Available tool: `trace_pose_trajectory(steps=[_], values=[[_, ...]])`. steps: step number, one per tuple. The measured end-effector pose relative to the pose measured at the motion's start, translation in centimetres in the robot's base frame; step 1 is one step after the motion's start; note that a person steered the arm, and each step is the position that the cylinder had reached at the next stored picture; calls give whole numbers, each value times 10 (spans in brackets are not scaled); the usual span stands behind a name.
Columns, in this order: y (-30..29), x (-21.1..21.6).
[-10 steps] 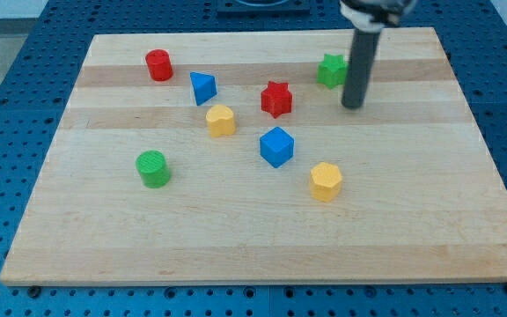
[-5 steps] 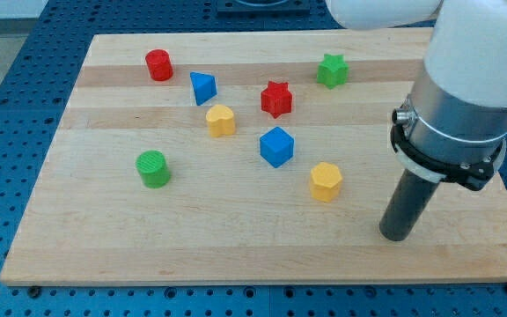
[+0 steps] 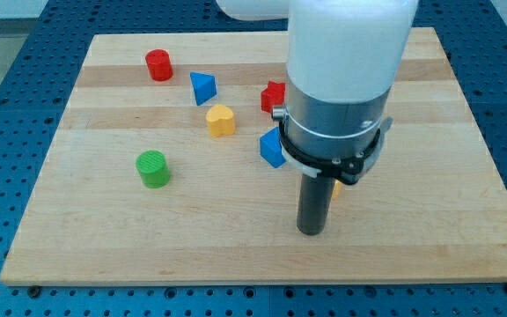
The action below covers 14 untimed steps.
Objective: Push the blue cube up and left a bit
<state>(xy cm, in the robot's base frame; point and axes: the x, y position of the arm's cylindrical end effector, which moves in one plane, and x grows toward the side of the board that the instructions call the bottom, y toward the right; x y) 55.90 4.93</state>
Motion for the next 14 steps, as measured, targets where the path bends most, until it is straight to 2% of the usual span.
trace_pose_trajectory(steps=[2,3,4,6,8,10,14], values=[[-38,-81],[-39,-97],[-39,-97],[36,-97],[33,-150],[8,-162],[-20,-155]])
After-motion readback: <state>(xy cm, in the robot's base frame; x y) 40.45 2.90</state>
